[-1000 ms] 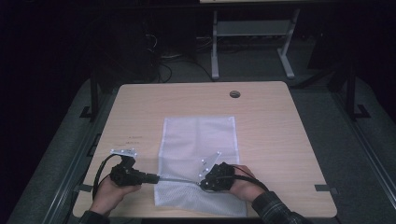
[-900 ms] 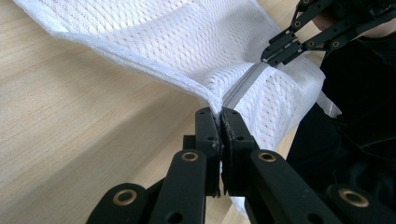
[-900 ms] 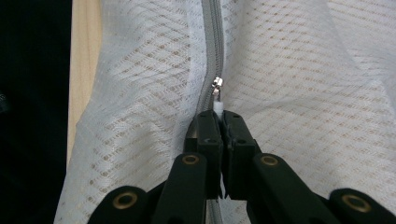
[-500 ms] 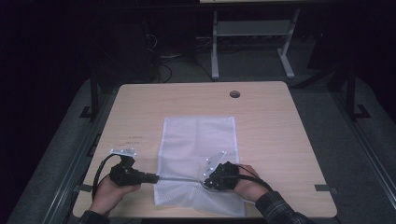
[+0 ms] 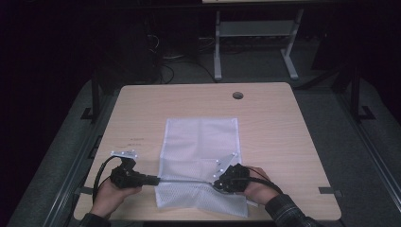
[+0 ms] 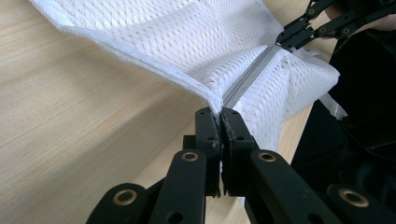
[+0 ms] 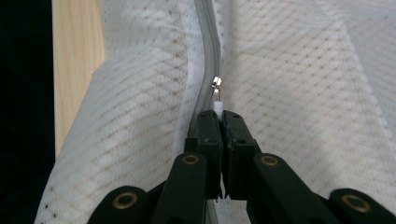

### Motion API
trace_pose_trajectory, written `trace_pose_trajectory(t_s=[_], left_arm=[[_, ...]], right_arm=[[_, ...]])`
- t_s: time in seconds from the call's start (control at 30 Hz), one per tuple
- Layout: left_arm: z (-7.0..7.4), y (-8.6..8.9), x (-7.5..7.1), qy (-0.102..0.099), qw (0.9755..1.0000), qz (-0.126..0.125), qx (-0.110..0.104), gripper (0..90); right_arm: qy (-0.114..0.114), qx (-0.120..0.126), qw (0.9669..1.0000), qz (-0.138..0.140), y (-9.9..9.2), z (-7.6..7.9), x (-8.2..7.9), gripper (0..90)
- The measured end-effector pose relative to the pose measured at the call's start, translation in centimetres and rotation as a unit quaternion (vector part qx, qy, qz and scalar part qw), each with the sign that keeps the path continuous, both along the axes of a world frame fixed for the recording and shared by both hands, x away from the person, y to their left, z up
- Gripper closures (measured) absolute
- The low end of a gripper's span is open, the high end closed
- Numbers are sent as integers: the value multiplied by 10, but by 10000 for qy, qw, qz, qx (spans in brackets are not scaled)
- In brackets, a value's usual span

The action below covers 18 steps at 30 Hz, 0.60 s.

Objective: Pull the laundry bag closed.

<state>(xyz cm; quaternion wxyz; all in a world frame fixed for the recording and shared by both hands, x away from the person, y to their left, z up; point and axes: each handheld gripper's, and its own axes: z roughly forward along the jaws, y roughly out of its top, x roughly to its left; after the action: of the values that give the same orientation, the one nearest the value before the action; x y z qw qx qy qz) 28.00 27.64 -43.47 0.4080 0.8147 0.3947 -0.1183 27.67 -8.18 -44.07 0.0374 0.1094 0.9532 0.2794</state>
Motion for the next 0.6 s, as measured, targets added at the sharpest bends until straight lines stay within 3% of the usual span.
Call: trace_pose_trajectory(t_s=[0.6], left_arm=[[0,0,0,-3,10000,10,14,869]], right_arm=[[-3,-16,9999,-119,-17,1,-2,868]])
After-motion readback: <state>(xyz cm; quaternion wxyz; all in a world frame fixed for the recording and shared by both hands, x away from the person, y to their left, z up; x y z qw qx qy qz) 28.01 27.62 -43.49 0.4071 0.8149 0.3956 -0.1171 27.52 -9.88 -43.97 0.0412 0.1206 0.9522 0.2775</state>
